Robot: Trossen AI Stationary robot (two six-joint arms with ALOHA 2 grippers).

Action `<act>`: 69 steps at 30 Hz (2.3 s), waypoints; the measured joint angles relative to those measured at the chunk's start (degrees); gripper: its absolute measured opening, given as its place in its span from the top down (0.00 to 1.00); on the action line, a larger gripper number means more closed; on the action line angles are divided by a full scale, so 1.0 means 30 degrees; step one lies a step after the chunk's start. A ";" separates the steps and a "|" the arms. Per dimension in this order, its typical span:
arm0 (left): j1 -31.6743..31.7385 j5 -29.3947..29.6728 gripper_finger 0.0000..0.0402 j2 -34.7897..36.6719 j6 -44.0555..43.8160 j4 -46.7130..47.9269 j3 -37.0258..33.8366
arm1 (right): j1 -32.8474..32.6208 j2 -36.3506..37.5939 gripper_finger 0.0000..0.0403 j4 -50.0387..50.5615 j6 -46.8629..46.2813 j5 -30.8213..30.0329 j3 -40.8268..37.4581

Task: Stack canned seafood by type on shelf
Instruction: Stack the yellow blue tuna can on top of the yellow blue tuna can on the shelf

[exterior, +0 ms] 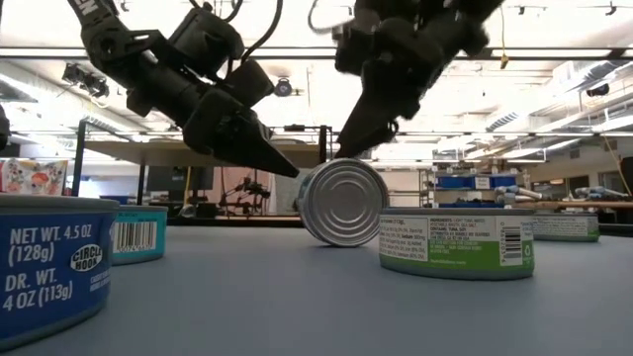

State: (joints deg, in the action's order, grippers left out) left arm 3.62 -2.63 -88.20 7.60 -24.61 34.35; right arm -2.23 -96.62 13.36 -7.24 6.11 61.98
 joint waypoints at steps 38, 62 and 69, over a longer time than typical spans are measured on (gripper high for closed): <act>-0.0379 0.0017 0.99 0.2110 -0.1334 -0.2293 -0.2959 | -0.1540 -0.2084 0.57 0.1641 0.3492 -0.2512 0.1216; -0.0386 0.0415 0.99 0.4237 -0.3701 -1.0553 -0.8696 | -0.0333 -0.2011 0.65 -0.2197 1.9671 -1.4173 0.7866; -0.0386 0.0414 0.99 0.4179 -0.3675 -1.0747 -0.8641 | 0.2548 -0.2850 0.65 -0.4388 2.3002 -1.3461 0.7837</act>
State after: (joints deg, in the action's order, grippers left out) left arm 2.46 -1.39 -75.66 -3.43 -56.85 8.43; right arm 5.41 -105.17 0.20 61.77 -34.27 85.49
